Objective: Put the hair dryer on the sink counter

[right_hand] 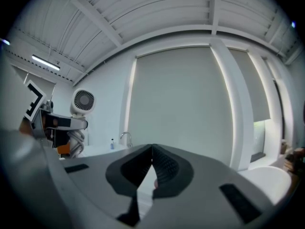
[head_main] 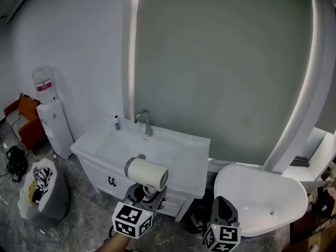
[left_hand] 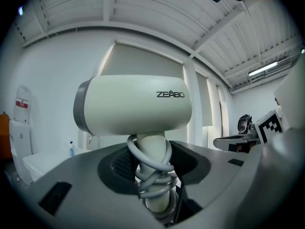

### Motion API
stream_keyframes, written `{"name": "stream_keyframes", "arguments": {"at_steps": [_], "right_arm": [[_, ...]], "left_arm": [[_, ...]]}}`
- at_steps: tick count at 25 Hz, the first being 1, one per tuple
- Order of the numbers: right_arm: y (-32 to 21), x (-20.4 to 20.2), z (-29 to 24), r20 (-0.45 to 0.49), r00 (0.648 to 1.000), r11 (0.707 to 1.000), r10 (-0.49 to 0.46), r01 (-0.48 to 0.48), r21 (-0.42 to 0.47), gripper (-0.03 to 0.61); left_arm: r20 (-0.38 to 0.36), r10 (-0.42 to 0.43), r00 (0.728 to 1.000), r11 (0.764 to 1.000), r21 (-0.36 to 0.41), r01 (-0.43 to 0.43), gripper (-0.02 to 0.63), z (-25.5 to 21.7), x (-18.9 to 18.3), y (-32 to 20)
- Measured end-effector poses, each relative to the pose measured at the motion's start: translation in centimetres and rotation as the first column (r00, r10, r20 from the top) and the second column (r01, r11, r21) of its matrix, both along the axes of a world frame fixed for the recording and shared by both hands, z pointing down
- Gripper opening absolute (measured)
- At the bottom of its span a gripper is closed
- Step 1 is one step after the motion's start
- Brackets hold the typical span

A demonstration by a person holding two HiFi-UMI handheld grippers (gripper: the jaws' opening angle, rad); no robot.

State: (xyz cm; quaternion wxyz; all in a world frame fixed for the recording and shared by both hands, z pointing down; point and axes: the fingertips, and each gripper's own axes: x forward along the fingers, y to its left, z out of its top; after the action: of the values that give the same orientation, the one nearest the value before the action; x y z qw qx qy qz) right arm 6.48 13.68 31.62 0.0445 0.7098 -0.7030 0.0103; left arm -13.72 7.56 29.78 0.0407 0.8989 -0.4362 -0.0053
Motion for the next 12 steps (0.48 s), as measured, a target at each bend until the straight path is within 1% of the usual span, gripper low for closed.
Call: {"name": "stream_keyframes", "arguments": {"at_steps": [7,10,12], "right_arm": [[1.1,1.4,0.4,0.03,0.999,1.0,-0.026,0.026,-0.002,0.021],[1.8,2.6,0.6,0.039,0.998,0.999,-0.041,0.041,-0.003,0.021],[2.2,3.4,0.7,0.027,0.998,0.999,-0.049,0.049,-0.002,0.021]], "left_arm": [[0.03,-0.002,1.0,1.0,0.003,0.002,0.193,0.2,2.2,1.5],[0.02,-0.012,1.0,1.0,0.002,0.012,0.193,0.1,3.3,2.2],[0.02,-0.02,1.0,1.0,0.007,0.02,0.193,-0.1,4.1,2.7]]}}
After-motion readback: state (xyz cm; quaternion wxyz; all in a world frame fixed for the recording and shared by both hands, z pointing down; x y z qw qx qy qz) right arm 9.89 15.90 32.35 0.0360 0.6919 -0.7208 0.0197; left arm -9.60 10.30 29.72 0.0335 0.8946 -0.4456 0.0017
